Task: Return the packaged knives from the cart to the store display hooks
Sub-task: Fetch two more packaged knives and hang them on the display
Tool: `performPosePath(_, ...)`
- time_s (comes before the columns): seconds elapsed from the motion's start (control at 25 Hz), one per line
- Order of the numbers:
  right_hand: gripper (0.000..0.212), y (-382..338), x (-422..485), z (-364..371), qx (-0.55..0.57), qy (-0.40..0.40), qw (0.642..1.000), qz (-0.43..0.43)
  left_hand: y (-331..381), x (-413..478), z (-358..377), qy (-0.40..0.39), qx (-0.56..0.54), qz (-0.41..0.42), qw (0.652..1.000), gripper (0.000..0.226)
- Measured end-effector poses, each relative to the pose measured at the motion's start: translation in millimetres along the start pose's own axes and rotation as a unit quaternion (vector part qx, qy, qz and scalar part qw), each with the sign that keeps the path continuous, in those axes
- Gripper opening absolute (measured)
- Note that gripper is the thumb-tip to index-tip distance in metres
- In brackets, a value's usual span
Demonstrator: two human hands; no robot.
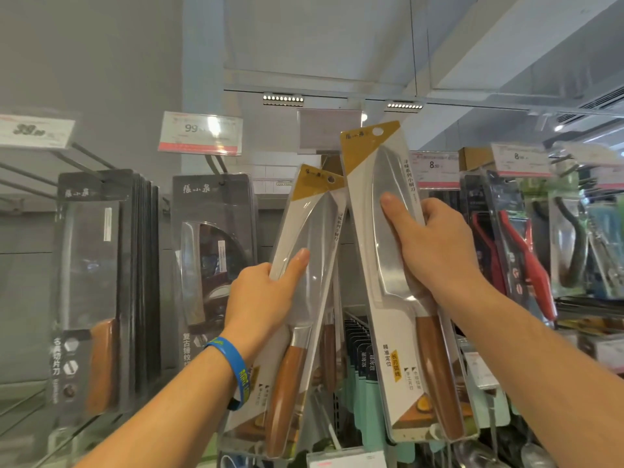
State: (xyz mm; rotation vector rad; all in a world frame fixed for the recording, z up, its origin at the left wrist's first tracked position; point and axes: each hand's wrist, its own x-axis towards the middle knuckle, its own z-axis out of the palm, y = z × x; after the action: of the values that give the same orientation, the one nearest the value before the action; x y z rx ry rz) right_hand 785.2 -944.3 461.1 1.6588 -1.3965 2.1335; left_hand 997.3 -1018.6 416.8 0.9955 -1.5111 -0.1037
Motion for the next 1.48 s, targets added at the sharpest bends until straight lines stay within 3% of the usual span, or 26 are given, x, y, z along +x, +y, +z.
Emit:
performPosePath(0.4,0.043,4,0,-1,0.009,-0.002,1.000,0.007,3,3,1,-0.037,0.022,0.004,0.999,0.070)
performPosePath(0.68,0.043,9,2,-10,0.019,-0.004,0.999,0.027,2,-3,10,-0.021,-0.015,-0.004,1.000,0.065)
performPosePath(0.96,0.046,12,6,-16,0.011,-0.008,1.000,0.027,0,-2,9,0.004,-0.042,-0.017,0.999,0.081)
performPosePath(1.12,0.045,12,4,-11,0.013,-0.007,1.000,0.024,-1,-2,6,-0.013,-0.028,-0.007,0.999,0.069)
performPosePath(1.48,0.042,15,1,-6,0.018,-0.012,1.000,0.021,-12,-7,7,-0.002,-0.092,-0.045,0.995,0.091)
